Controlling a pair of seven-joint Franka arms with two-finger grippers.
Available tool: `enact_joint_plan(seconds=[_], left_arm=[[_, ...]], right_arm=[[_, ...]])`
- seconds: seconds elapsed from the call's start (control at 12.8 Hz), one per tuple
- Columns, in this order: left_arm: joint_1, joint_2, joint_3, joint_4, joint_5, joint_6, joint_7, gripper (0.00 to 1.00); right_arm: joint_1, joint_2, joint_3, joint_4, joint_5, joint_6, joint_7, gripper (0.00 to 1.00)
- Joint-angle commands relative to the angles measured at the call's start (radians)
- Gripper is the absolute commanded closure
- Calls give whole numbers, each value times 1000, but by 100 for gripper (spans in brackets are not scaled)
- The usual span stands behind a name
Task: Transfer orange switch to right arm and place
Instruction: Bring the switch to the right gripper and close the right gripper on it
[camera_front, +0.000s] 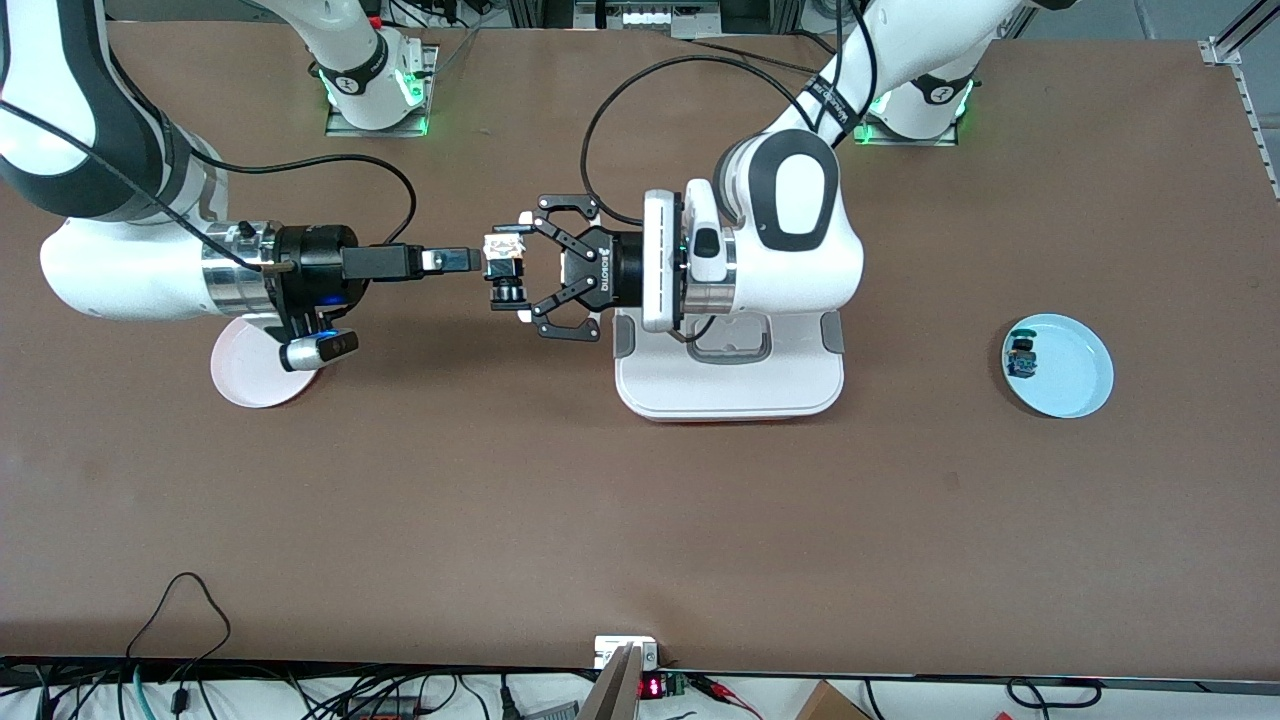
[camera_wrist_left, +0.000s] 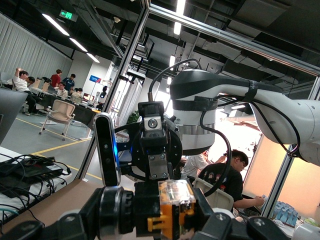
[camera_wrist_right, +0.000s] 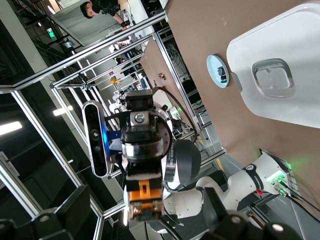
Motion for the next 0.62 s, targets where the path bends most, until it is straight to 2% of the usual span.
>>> enact_joint_plan(seconds=[0.0,0.54], left_arm=[[-5,-6,14,16,-6,13,-32,98],[-8,-6,14,31,-6,13,-35,98]], right_arm=[[17,25,-2,-8,49,0,-22,0],[17,45,0,-2,99,-53,-27,1]])
